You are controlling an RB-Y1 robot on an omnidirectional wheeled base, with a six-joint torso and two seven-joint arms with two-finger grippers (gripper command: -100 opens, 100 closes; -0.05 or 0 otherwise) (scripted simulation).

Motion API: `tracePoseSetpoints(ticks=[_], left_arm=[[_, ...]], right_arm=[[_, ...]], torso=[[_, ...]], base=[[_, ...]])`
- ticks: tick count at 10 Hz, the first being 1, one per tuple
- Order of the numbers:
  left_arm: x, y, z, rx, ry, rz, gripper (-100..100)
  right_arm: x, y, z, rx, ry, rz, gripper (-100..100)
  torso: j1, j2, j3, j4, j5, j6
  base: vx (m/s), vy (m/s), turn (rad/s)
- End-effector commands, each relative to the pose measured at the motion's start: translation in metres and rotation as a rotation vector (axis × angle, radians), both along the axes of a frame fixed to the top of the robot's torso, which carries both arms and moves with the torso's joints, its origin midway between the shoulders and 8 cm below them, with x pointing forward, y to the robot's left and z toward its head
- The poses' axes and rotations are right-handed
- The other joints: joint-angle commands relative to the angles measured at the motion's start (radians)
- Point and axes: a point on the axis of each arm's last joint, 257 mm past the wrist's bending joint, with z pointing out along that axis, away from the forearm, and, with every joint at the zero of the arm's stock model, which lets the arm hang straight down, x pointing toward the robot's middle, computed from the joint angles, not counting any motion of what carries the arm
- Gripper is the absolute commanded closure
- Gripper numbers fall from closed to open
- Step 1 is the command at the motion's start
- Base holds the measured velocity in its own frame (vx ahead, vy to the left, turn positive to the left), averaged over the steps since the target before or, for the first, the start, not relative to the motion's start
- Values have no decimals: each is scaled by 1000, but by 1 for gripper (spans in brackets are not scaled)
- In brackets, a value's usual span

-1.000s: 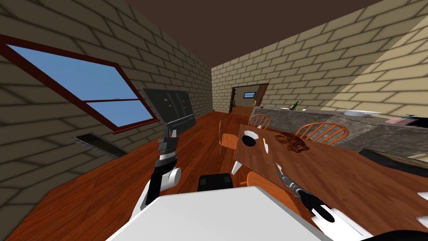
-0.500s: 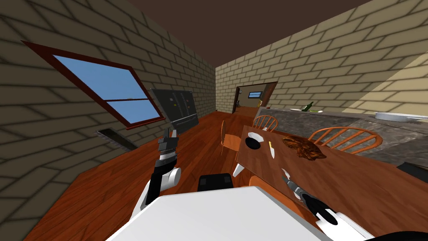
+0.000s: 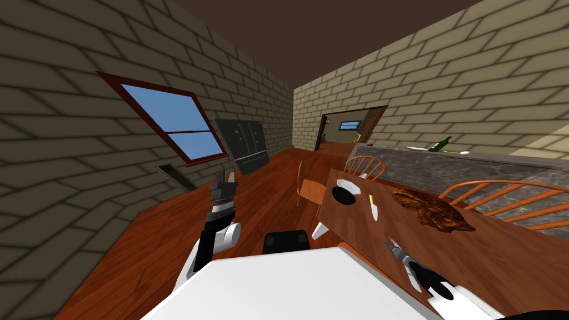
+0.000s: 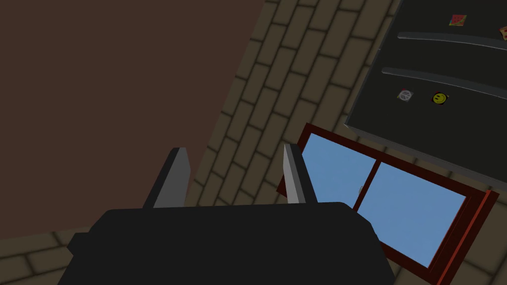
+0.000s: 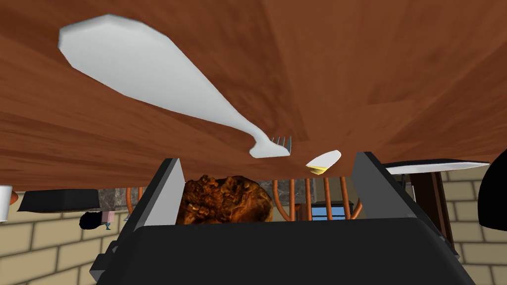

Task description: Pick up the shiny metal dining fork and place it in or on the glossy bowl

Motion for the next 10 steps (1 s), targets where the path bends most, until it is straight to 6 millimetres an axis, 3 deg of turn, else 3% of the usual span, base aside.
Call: tracePoseSetpoints(ticks=[1,2,3,4,10], left_arm=[[0,0,0,0,0,0,0],[0,0,0,0,0,0,0],[0,0,0,0,0,0,0],[0,0,0,0,0,0,0],[0,0,0,0,0,0,0]], right_arm=[[-12,-7,-2,-10,29,-25,-100],[-8,-5,-2,-6,17,-15,-100],[-9,-6,-2,-7,19,-17,0],[-2,-4,-6,-8,17,-17,-100],[10,2,-14,-8,13,-17,-100]], torso=[[0,0,0,0,0,0],[1,0,0,0,0,0],[1,1,1,0,0,1],[1,1,1,0,0,0],[1,1,1,0,0,0]], base=[[12,-2,202],[-4,7,20],[0,0,0],[0,0,0],[1,-1,-4]])
